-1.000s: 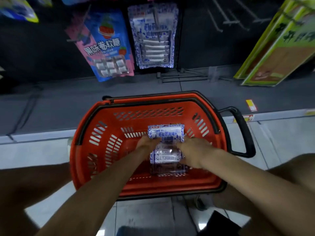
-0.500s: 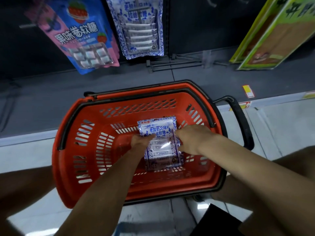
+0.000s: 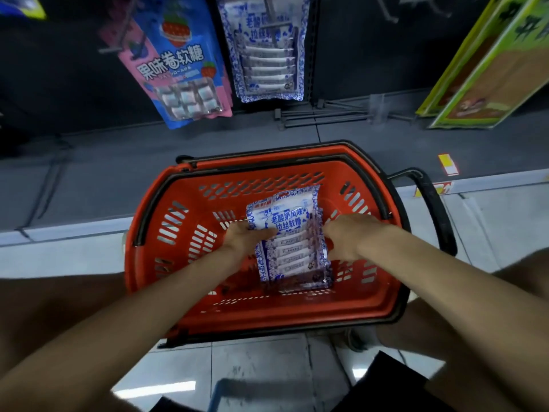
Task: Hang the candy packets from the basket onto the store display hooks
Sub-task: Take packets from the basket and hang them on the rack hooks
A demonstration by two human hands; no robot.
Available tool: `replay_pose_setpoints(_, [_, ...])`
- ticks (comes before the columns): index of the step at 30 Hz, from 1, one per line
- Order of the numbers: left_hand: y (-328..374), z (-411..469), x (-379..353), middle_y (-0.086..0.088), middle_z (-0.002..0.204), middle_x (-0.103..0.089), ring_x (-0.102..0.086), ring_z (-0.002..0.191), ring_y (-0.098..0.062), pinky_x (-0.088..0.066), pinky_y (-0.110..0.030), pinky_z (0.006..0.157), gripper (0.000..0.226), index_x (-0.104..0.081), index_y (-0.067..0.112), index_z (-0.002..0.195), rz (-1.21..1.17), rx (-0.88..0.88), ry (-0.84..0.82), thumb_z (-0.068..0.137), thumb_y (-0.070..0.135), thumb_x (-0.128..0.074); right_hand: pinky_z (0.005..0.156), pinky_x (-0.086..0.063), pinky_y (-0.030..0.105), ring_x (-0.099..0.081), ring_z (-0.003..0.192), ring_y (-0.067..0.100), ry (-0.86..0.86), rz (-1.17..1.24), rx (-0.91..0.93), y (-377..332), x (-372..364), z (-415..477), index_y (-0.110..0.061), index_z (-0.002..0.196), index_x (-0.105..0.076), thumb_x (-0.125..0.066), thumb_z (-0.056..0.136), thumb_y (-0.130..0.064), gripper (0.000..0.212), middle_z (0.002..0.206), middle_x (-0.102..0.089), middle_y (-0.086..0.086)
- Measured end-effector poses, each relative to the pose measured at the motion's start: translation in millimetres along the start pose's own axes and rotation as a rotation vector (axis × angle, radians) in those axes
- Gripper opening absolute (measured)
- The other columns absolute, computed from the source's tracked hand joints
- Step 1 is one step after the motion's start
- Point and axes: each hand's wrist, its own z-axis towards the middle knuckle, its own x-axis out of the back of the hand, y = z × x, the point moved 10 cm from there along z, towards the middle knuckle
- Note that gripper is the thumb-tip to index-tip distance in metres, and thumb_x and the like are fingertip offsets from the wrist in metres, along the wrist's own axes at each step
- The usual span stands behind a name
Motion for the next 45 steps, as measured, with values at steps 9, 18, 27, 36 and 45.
replay_pose_setpoints(9, [115.2,-77.9,74.0,0.003,0.066,-0.072,-0.059,0.057,-0.01,-0.048,-0.035,0.055,0.034,-0.07,0.011,0.066,0.222,-0.497,0.105,0.074,0.034,-0.094,0.095,-0.054,0.039,-0.064,0.119,0.032,0.22,0.083,-0.094,19.8,58.8,-20.0,-0.019,0.125,-0.064,-0.061,0.098,-0.054,0.045,0.129,-0.067,0.01])
replay_pose_setpoints(18, [183.9,-145.6,111.1,-0.001,0.094,-0.082,-0.076,0.085,-0.011,-0.058,-0.023,0.072,0.013,-0.082,0.013,0.095,-0.103,-0.657,-0.011,0.086,0.022,-0.084,0.097,-0.054,0.041,-0.067,0.111,0.015,0.743,0.826,0.135,18.0,123.8,-64.6,-0.038,0.126,-0.061,-0.073,0.087,-0.052,0.043,0.118,-0.069,-0.015])
replay_pose_setpoints(27, [201.9,-124.8,83.4,0.0,0.112,-0.08,-0.076,0.105,-0.019,-0.055,-0.036,0.093,0.021,-0.08,0.015,0.111,-0.346,-0.53,-0.183,0.092,0.025,-0.077,0.092,-0.055,0.022,-0.071,0.11,0.007,0.993,1.533,0.255,49.5,171.2,-95.6,-0.029,0.142,-0.052,-0.085,0.085,-0.024,0.065,0.117,-0.075,-0.004])
replay_pose_setpoints(36, [214.3,-100.6,72.1,0.006,0.118,-0.078,-0.072,0.116,-0.018,-0.047,-0.047,0.112,0.032,-0.081,0.022,0.11,-0.315,-0.503,-0.221,0.084,0.041,-0.083,0.079,-0.061,0.034,-0.076,0.09,0.021,0.861,1.823,0.305,62.6,194.0,-67.0,-0.012,0.106,-0.071,-0.072,0.096,-0.014,0.01,0.102,-0.08,0.009])
replay_pose_setpoints(45, [216.3,-76.7,58.3,0.018,0.113,-0.076,-0.068,0.105,-0.001,-0.043,-0.04,0.114,0.023,-0.079,0.028,0.109,-0.332,-0.411,-0.273,0.088,0.037,-0.081,0.088,-0.061,0.041,-0.078,0.095,0.025,0.92,1.739,0.22,76.7,206.9,-28.7,-0.008,0.109,-0.074,-0.072,0.098,-0.014,0.012,0.103,-0.081,0.009])
